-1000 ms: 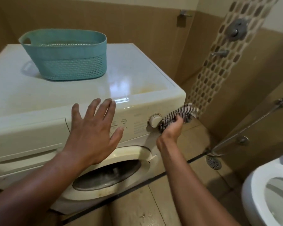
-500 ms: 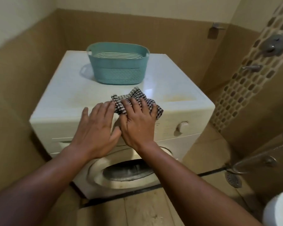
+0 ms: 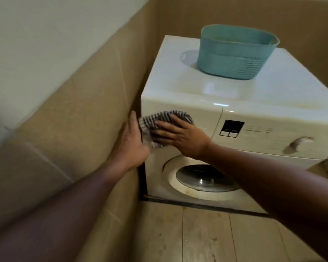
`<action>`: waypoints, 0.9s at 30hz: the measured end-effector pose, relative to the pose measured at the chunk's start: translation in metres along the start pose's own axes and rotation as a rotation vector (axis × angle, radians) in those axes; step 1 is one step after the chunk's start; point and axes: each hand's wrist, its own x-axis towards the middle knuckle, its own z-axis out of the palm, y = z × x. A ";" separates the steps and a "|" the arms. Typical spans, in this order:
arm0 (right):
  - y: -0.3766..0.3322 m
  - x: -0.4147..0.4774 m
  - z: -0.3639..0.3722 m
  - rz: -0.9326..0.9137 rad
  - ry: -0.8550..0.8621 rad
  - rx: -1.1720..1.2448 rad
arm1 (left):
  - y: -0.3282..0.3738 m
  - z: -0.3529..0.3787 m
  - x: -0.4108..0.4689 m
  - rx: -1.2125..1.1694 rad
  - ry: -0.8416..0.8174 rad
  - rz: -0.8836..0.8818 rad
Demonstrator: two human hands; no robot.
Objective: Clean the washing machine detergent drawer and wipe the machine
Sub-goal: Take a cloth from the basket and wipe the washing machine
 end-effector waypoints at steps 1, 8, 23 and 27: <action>0.001 -0.020 0.009 -0.059 -0.033 -0.036 | 0.001 0.004 0.001 -0.115 -0.039 -0.034; 0.000 -0.039 0.015 -0.108 -0.055 -0.093 | 0.018 0.000 0.005 -0.590 -0.012 -0.088; 0.074 -0.092 0.016 -0.479 -0.061 0.018 | 0.029 -0.006 -0.015 -0.371 -0.068 -0.057; 0.138 -0.087 -0.025 -0.548 -0.026 0.124 | 0.062 -0.018 -0.024 -0.123 -0.098 0.002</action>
